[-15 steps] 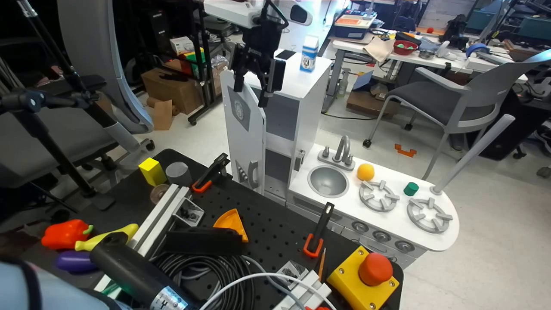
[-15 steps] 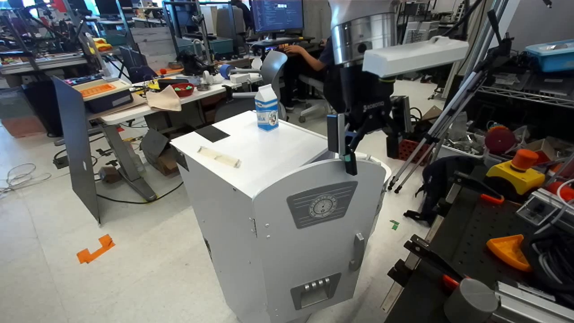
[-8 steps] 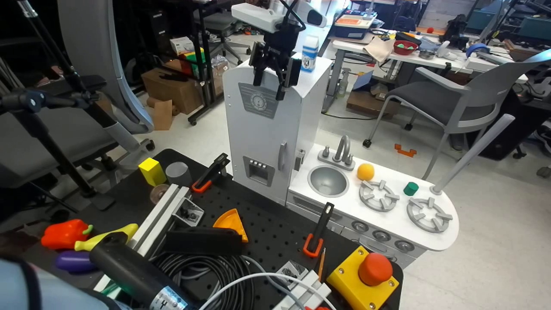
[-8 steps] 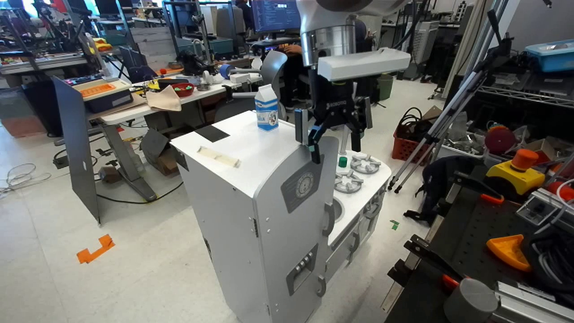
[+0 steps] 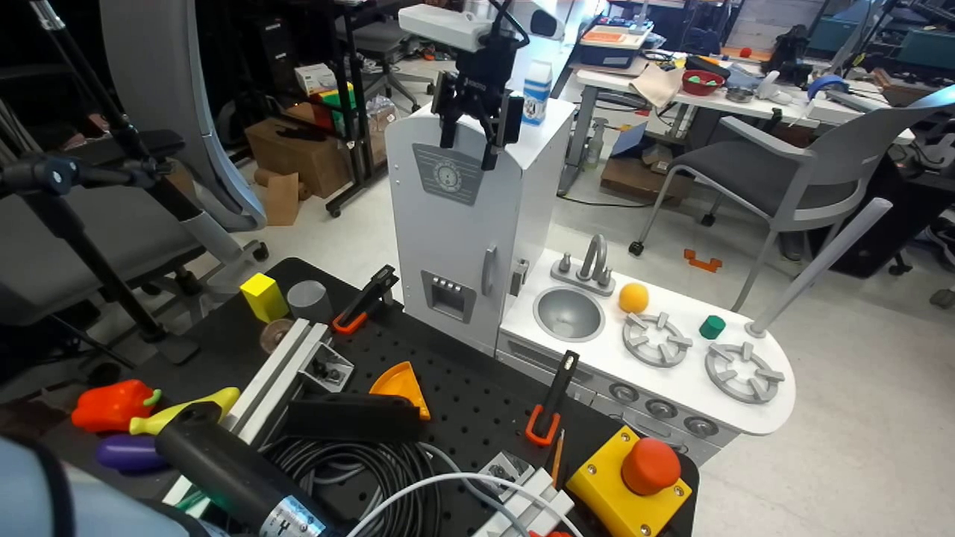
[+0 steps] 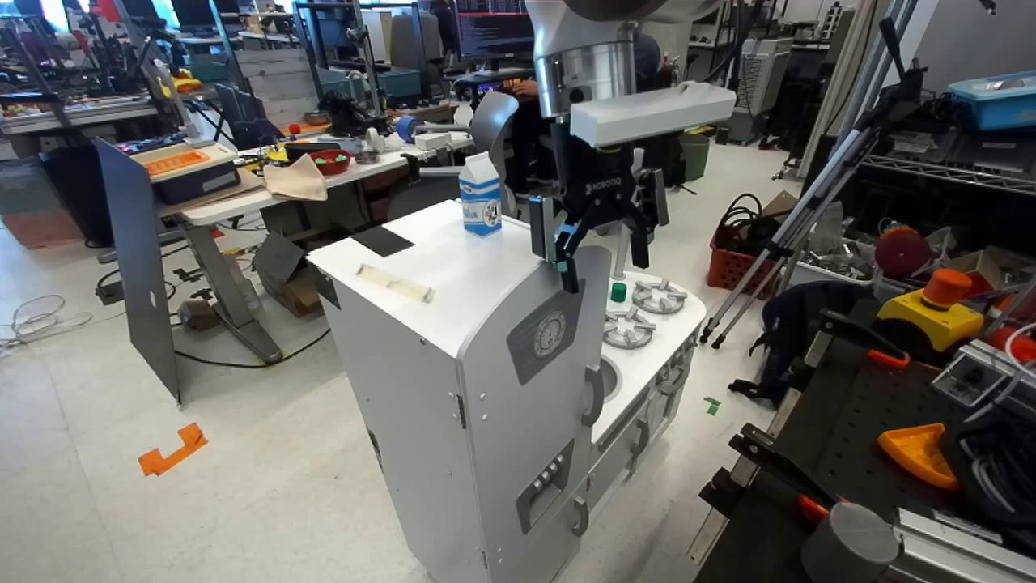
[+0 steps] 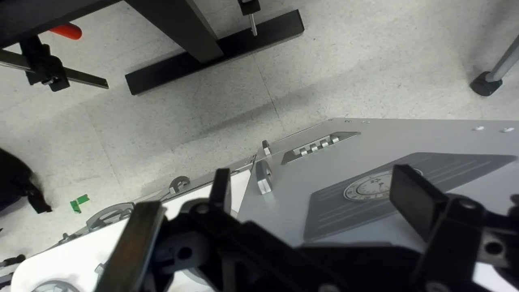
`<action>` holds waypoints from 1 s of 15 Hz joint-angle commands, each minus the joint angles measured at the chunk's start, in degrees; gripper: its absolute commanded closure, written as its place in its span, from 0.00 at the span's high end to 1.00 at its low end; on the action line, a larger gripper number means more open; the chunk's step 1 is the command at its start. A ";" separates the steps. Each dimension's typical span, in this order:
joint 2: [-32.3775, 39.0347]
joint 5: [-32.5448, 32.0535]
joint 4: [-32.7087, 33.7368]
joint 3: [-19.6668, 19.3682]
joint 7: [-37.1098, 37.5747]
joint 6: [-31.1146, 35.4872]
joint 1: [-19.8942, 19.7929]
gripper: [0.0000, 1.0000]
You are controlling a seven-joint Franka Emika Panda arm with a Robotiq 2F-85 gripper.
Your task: Close the drawer.
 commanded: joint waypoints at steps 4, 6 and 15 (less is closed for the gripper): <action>-4.82 -0.29 -2.86 -0.20 0.05 -1.43 1.12 1.00; -7.67 0.08 -4.66 0.24 -0.78 -4.25 0.96 1.00; -15.87 -0.35 -10.72 1.34 0.03 -4.27 0.34 1.00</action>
